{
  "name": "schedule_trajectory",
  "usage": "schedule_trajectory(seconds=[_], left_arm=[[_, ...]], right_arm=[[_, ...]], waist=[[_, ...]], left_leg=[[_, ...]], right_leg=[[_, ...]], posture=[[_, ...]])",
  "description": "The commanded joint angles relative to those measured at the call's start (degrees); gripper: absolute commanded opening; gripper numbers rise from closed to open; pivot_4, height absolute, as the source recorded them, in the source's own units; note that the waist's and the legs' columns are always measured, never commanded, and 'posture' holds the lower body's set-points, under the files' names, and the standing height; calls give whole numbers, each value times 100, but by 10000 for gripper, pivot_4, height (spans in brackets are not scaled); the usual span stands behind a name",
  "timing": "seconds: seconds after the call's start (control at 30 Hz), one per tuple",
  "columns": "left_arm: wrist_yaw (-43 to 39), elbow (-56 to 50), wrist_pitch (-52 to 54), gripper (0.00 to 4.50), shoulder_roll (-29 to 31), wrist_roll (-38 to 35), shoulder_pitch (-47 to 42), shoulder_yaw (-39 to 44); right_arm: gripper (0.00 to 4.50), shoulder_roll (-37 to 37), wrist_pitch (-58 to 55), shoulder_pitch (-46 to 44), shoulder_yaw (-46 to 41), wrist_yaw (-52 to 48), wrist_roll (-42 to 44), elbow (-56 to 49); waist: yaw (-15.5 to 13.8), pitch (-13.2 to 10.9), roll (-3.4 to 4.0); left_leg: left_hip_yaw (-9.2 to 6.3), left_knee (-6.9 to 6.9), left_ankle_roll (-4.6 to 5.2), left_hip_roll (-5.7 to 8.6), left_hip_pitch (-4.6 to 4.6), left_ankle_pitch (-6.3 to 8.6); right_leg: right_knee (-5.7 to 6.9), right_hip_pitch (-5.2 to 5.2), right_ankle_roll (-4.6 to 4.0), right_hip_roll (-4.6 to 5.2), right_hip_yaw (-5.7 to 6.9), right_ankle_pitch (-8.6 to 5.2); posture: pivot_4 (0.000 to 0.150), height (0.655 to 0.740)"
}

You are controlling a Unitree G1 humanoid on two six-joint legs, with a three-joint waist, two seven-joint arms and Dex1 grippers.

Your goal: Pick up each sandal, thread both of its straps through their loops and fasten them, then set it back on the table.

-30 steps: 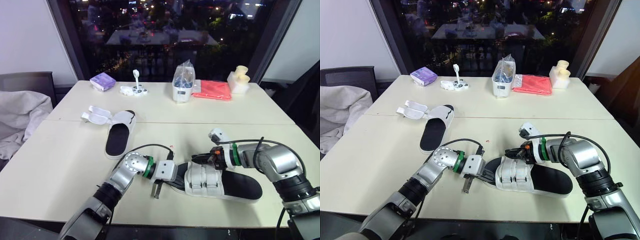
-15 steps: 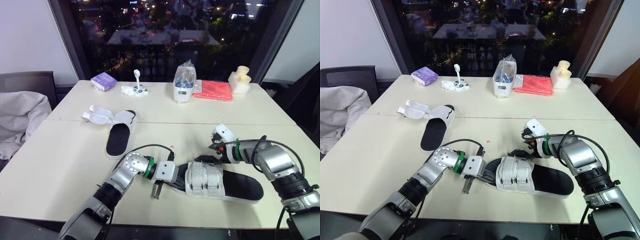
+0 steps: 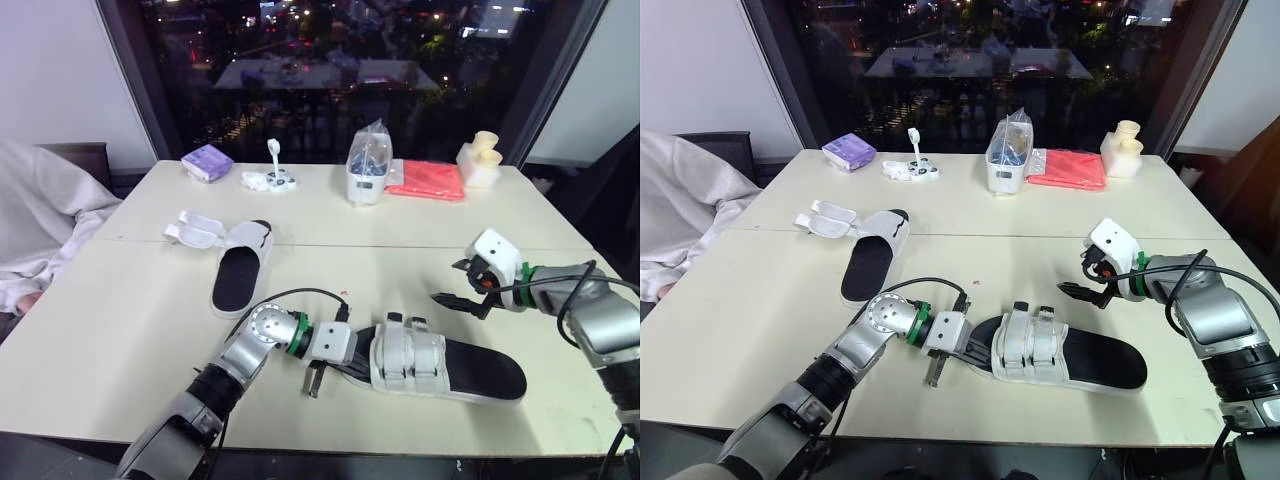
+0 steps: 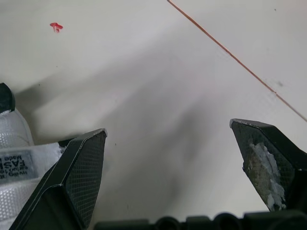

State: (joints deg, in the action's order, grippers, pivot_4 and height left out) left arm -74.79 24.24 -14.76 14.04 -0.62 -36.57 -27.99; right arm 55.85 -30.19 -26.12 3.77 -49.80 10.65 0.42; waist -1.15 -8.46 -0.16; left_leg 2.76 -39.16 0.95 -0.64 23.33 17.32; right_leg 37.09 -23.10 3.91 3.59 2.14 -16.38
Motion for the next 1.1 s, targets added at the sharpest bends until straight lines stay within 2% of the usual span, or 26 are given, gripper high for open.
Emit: schedule_trajectory(seconds=[0.03, 0.1, 0.17, 0.33, 0.67, 0.87, 1.1], left_arm=[[101, 508, 8, 0, 105, 207, -161, 35], [177, 607, 19, 0, 128, 133, -275, 164], [205, 644, 16, 0, 158, 87, -330, 251], [281, 690, -15, 0, 174, 33, -382, 356], [346, 549, 180, 0, 198, -146, -418, 595], [374, 411, 374, 0, 215, -245, -456, 726], [441, 249, 626, 0, 295, -303, -431, 919]], right_arm=[[44714, 1142, 2606, 1535, -344, -138, -1158, -748], [44714, 1476, 3602, 2073, -533, -107, -1431, -767], [44714, 1607, 4113, 2334, -766, -46, -1525, -723], [44714, 1502, 4645, 2846, -1419, -152, -1301, -1005], [44714, 1059, 5995, 3284, -1685, 303, -1890, -1195], [44714, 646, 6619, 2983, -1175, 723, -2502, -1007], [44714, 93, 7593, 2153, -473, 1587, -3542, -275]], waist=[[-140, 0, 0], [-99, -3, -4], [22, -4, -6], [83, -15, -17], [37, -16, -18], [59, -17, -17], [53, -18, -19]], left_leg=[[-2, 0, 2, 1, 2, 1], [-4, 0, 8, 15, 7, 5], [27, -4, 9, 15, -7, 5], [25, -1, 11, 4, -94, 4], [25, 0, 9, 2, -84, 4], [26, 0, 9, 3, -86, 4], [29, -1, 8, 4, -86, 3]], right_leg=[[-2, -1, 1, 0, 0, -1], [-5, -2, 19, -3, -7, -12], [5, -2, 25, -8, -37, -9], [6, 79, 33, -15, -40, -4], [3, 70, 33, -14, -42, -3], [6, 70, 33, -15, -43, -4], [7, 69, 33, -18, -44, -4]], posture=[[1500, 7400], [1500, 7400], [1500, 7400], [1500, 7400], [1500, 7400], [1500, 7400], [1500, 7400]])
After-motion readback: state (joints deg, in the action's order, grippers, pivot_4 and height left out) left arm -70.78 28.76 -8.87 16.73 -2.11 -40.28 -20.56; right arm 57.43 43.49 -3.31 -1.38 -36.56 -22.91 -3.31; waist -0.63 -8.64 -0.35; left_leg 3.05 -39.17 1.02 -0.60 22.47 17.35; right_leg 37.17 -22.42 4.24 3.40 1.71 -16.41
